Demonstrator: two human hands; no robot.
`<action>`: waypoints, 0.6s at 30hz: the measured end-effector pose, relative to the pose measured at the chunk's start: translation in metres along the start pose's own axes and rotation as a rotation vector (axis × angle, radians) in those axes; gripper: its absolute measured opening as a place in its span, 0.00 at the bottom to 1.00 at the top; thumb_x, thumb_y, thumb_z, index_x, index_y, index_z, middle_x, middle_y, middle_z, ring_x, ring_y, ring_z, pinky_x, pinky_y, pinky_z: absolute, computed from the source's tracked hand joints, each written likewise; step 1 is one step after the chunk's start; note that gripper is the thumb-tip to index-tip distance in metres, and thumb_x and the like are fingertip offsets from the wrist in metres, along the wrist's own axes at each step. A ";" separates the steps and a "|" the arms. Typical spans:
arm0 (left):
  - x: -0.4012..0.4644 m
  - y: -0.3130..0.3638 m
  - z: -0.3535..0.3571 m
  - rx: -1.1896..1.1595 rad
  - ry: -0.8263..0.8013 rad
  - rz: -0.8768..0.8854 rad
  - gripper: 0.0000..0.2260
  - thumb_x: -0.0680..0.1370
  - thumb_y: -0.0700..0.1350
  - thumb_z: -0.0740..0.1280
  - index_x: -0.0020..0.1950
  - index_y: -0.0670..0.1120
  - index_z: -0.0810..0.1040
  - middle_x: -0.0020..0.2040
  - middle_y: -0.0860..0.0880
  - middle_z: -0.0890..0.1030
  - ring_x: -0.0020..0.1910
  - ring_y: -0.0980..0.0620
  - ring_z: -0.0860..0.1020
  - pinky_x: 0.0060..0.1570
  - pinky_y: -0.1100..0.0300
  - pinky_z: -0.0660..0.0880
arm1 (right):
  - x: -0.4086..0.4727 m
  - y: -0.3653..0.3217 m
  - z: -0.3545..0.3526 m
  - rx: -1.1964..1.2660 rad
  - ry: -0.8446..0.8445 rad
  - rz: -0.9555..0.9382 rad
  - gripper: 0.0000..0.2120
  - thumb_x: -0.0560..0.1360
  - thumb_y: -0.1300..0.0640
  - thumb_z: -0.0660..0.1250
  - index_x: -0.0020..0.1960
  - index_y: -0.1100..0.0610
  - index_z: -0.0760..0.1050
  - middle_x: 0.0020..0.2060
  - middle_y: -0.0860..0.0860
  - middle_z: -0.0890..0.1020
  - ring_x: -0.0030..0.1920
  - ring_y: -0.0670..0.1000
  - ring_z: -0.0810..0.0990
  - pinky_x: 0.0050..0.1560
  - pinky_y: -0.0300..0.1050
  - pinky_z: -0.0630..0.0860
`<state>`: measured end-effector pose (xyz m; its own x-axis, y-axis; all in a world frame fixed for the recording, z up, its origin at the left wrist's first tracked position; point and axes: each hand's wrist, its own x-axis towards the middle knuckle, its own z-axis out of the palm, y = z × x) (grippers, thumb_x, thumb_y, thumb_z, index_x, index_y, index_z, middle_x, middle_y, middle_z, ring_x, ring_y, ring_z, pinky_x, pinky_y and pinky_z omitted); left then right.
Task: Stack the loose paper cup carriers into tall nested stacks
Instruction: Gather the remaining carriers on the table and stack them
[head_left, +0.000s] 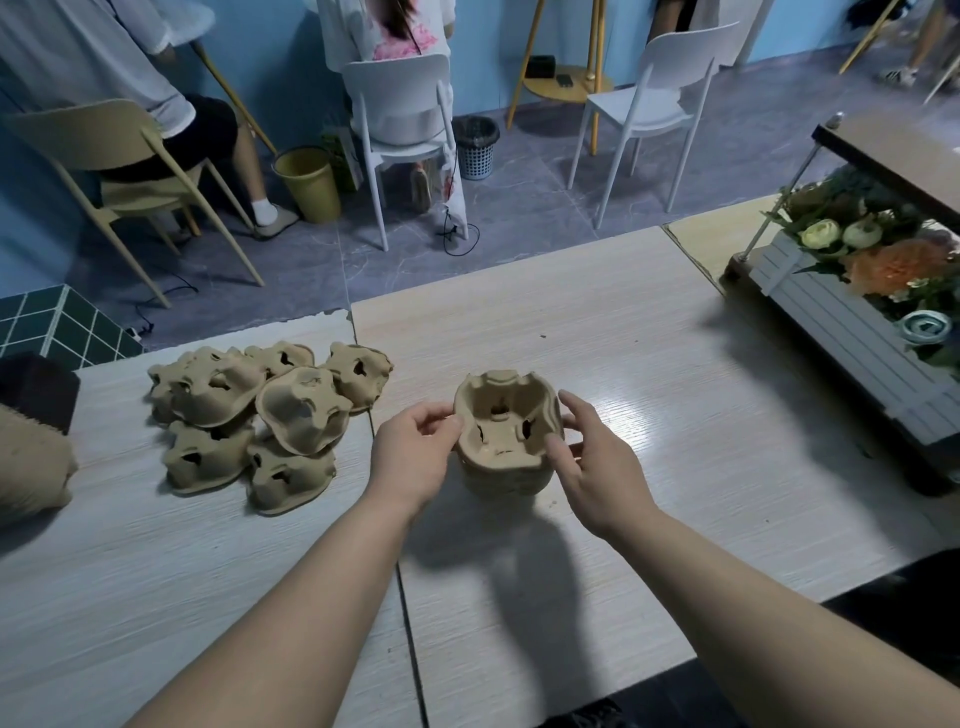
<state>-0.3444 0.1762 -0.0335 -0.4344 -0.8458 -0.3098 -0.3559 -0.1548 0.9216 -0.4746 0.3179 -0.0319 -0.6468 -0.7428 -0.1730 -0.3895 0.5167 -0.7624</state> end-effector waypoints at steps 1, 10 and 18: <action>-0.001 -0.001 -0.001 0.024 0.007 0.024 0.04 0.77 0.42 0.70 0.50 0.49 0.82 0.46 0.49 0.84 0.42 0.54 0.80 0.42 0.62 0.73 | 0.000 0.000 0.000 0.001 -0.006 0.002 0.24 0.78 0.51 0.61 0.73 0.44 0.61 0.58 0.38 0.74 0.44 0.42 0.80 0.48 0.41 0.70; -0.002 -0.011 -0.010 0.041 -0.024 0.055 0.08 0.78 0.42 0.69 0.56 0.51 0.81 0.49 0.58 0.83 0.35 0.69 0.77 0.42 0.65 0.73 | 0.005 -0.006 0.006 -0.015 -0.029 -0.010 0.23 0.78 0.53 0.61 0.71 0.41 0.63 0.52 0.37 0.74 0.45 0.43 0.80 0.47 0.42 0.71; 0.015 -0.020 -0.038 0.065 0.010 0.050 0.10 0.78 0.41 0.68 0.58 0.51 0.82 0.36 0.59 0.83 0.27 0.62 0.72 0.37 0.60 0.72 | 0.014 -0.027 0.032 -0.004 -0.059 -0.055 0.23 0.79 0.54 0.60 0.72 0.40 0.62 0.52 0.36 0.74 0.48 0.46 0.80 0.50 0.42 0.71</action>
<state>-0.3124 0.1479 -0.0481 -0.4448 -0.8567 -0.2611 -0.3871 -0.0790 0.9186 -0.4521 0.2793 -0.0337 -0.5847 -0.7939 -0.1671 -0.4262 0.4758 -0.7694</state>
